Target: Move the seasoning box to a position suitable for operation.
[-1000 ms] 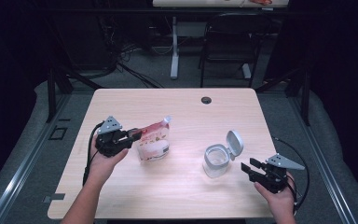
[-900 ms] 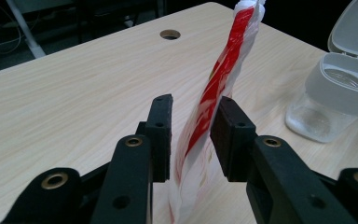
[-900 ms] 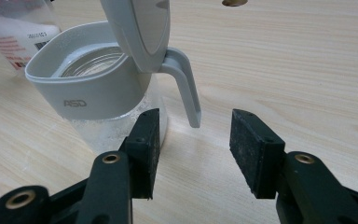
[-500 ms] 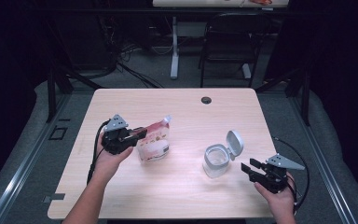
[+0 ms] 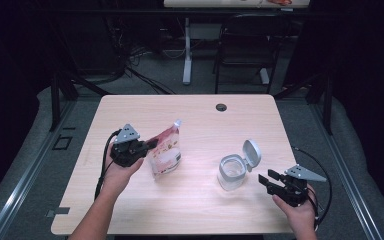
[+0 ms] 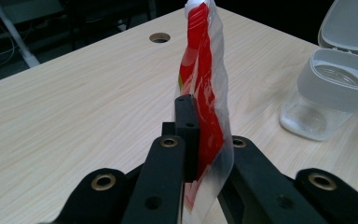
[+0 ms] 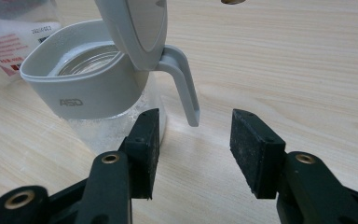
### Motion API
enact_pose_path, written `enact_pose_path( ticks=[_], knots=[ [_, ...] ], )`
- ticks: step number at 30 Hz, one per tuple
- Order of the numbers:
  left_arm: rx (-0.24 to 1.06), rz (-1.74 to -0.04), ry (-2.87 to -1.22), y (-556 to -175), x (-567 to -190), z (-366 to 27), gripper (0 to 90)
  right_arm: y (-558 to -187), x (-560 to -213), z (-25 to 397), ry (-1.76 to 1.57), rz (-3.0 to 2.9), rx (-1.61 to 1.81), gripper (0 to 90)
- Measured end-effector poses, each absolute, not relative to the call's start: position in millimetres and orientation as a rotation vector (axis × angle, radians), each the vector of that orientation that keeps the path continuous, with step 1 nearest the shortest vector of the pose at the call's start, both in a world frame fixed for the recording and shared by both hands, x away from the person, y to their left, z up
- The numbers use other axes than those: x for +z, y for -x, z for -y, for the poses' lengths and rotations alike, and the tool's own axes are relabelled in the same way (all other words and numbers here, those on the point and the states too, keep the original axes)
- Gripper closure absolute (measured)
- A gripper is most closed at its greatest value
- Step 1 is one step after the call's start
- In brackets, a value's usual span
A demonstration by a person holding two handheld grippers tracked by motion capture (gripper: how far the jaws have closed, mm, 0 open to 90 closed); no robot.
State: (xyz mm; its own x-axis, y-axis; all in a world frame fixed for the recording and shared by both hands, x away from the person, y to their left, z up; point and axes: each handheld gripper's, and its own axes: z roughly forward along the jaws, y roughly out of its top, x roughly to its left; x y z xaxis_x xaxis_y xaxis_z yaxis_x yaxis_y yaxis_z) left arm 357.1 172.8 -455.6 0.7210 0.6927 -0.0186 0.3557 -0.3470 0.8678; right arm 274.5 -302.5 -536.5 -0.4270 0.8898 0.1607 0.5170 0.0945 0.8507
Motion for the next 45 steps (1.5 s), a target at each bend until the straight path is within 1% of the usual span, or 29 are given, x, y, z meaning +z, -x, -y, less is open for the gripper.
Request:
enact_pose_path(
  ticks=[12,20,35,39,45],
  knots=[
    [0.434,-0.766,-1.962,-348.1,-448.4,-169.2,90.0,-274.0,-536.4,304.2,-1.384,-1.97,1.271,52.9],
    [0.393,-0.682,-1.975,-330.5,-449.7,-158.0,90.0,-274.5,-536.5,302.1,-1.38,-1.977,1.27,52.8],
    [0.33,-0.548,-2.007,-310.7,-452.9,-130.9,90.0,-274.0,-535.8,301.6,-1.365,-1.978,1.251,52.5],
    [0.292,-0.52,-2.003,-307.4,-456.5,-130.9,90.0,-273.7,-536.3,301.5,-1.358,-1.973,1.258,52.4],
    [0.263,-0.523,-1.986,-307.5,-460.1,-137.3,89.6,-273.9,-536.2,301.0,-1.354,-1.968,1.254,52.0]
  ],
)
